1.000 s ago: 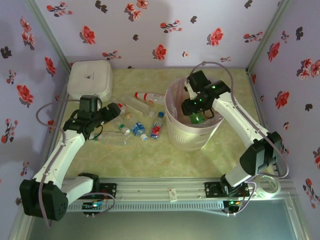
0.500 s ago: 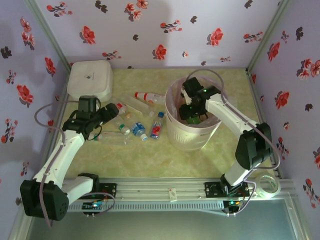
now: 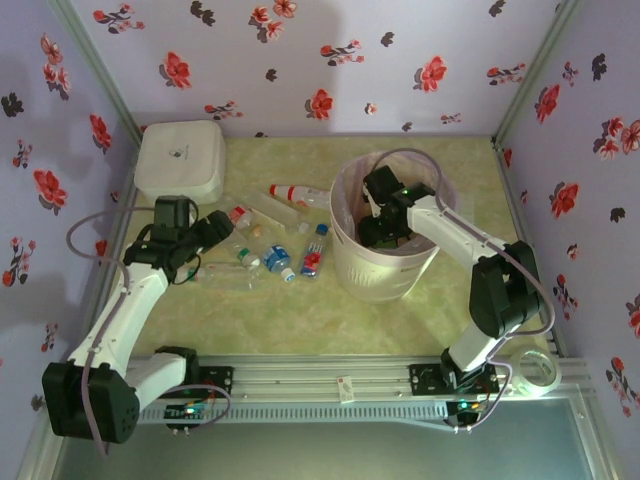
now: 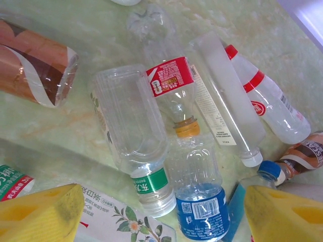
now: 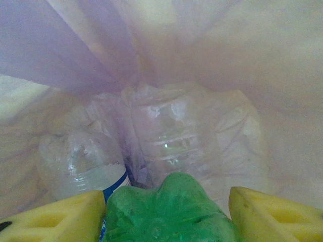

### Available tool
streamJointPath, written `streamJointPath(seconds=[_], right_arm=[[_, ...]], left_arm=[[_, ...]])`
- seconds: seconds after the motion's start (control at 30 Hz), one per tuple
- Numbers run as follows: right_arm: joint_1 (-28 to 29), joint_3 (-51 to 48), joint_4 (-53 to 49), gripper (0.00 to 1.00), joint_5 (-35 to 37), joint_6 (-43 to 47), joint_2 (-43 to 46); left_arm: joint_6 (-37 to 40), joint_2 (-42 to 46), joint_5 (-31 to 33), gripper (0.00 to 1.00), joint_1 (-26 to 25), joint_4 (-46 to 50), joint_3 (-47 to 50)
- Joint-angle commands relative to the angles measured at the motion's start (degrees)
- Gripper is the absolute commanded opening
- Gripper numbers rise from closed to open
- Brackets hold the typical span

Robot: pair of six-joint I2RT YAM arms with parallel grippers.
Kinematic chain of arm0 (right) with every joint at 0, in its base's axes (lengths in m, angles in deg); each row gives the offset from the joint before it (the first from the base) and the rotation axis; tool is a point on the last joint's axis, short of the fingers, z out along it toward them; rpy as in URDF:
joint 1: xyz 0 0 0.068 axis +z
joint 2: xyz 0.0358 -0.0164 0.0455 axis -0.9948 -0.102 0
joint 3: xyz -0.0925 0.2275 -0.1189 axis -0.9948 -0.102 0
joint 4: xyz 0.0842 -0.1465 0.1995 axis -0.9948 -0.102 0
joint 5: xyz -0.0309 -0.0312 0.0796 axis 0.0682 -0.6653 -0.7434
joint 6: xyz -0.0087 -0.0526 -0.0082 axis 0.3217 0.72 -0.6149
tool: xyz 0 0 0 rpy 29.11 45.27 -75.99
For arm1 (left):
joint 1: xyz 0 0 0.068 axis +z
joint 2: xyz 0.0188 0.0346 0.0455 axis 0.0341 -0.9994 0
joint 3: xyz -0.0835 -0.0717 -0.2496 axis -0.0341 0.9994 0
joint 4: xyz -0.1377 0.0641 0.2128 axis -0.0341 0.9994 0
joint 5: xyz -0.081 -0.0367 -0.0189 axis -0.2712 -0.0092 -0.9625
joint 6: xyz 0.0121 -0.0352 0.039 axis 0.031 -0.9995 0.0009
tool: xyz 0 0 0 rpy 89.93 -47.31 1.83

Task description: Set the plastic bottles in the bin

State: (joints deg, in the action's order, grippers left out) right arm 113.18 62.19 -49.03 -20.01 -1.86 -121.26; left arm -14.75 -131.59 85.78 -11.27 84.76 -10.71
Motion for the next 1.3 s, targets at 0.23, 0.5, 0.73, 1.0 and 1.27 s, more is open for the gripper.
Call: streamJointPath(seconds=[0.23,0.5,0.73,1.0,1.27], right_arm=[[0.08,3.00,-2.81,0.77,1.52,0.07,4.37],[0.15,6.62,-6.94,0.80,0.03,1.24,9.80],[0.14,11.92,-12.43,0.88,-0.61,2.89,13.74],[0.06,14.93,-14.09,0.88,-4.06,4.25,20.57],[-0.21,14.58,-8.02,0.87,-15.03,2.82,28.82]], left_arm=[[-0.32,1.10,3.03,0.87,2.51,3.18,1.55],[-6.15,0.55,8.98,0.87,4.76,5.07,1.72],[-13.76,-2.74,9.48,0.88,10.20,1.54,2.93],[-22.74,-11.64,6.96,0.87,15.54,-7.24,3.25],[-26.64,-20.63,6.59,0.84,16.09,-12.60,-0.71]])
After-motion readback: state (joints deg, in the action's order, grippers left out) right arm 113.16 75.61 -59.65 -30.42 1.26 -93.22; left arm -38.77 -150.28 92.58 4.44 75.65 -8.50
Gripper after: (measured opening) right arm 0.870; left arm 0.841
